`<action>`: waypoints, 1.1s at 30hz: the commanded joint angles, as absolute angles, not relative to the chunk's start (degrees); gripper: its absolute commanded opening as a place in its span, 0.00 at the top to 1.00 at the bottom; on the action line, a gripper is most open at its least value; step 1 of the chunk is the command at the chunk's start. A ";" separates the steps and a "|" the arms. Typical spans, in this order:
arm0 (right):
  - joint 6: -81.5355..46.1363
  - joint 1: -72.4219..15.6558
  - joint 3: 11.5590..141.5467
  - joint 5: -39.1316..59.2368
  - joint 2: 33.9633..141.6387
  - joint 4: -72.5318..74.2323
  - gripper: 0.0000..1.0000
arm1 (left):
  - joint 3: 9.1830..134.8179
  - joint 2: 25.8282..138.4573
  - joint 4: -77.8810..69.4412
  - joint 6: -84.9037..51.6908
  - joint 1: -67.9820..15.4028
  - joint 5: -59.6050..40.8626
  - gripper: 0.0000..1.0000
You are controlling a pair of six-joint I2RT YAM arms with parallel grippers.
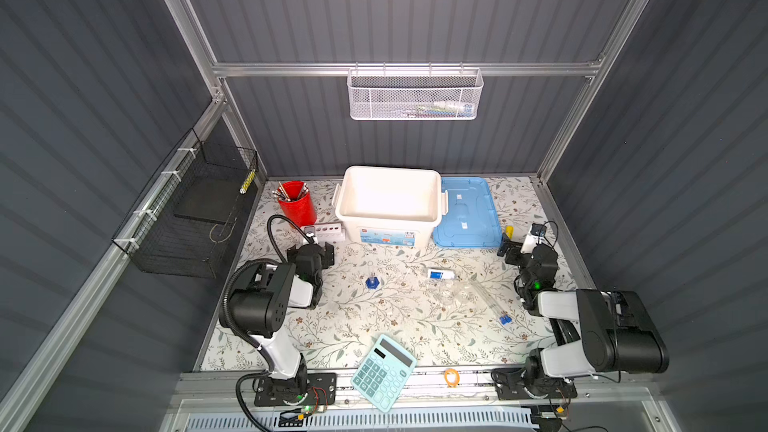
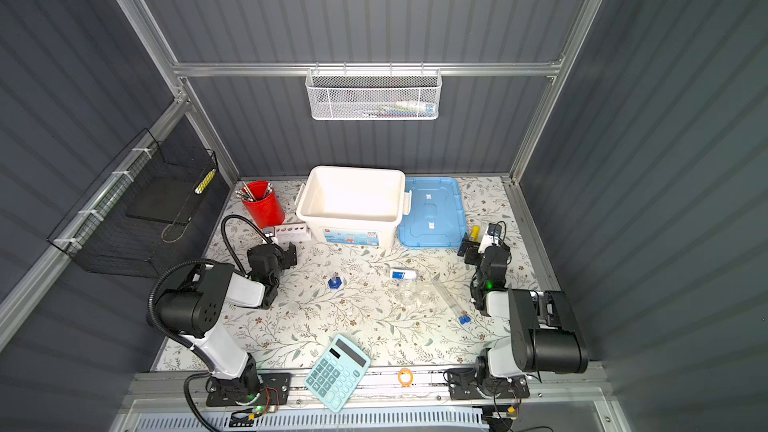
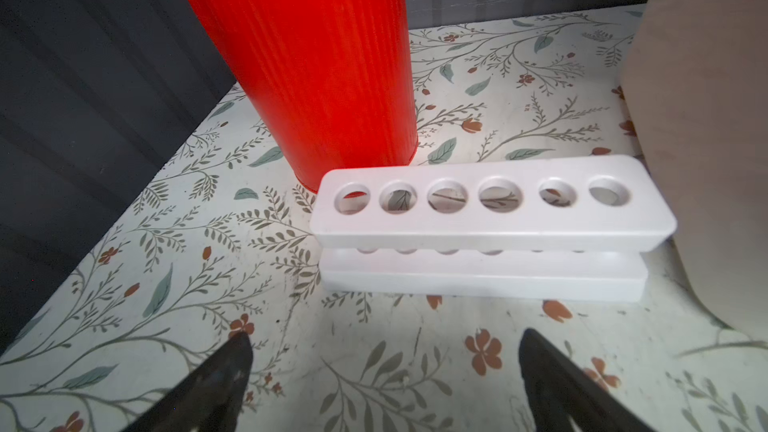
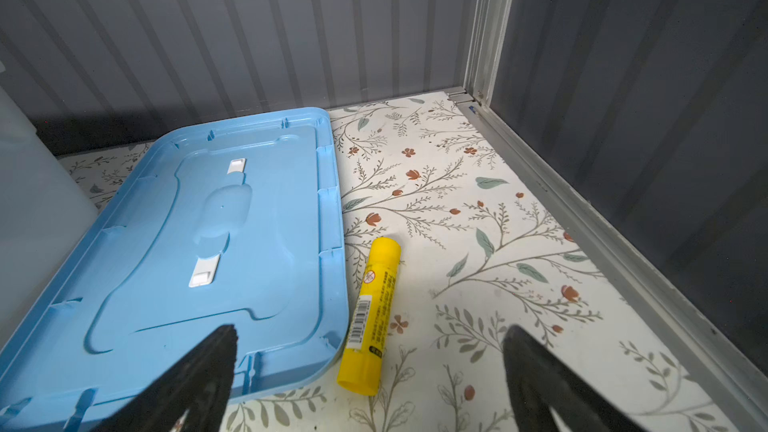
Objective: Organize the chemistry lab equipment
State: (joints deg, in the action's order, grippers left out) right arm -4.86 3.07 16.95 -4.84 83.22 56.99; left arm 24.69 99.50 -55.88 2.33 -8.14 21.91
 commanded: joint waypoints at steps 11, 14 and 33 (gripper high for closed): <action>-4.39 3.34 18.07 -4.39 83.63 57.04 0.01 | 25.58 98.61 -55.70 1.33 -7.72 20.92 0.00; -4.38 3.34 18.11 -4.42 83.67 57.06 0.01 | 25.64 98.56 -55.69 1.33 -7.70 20.92 0.00; -5.27 2.55 27.65 -4.13 67.95 27.41 0.19 | 25.06 83.59 -44.30 -2.67 -7.73 28.53 0.06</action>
State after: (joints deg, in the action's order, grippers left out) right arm -4.62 3.01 23.22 -4.21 72.84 40.07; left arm 24.71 88.51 -49.12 0.03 -8.14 25.21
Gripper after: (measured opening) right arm 0.818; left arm 0.944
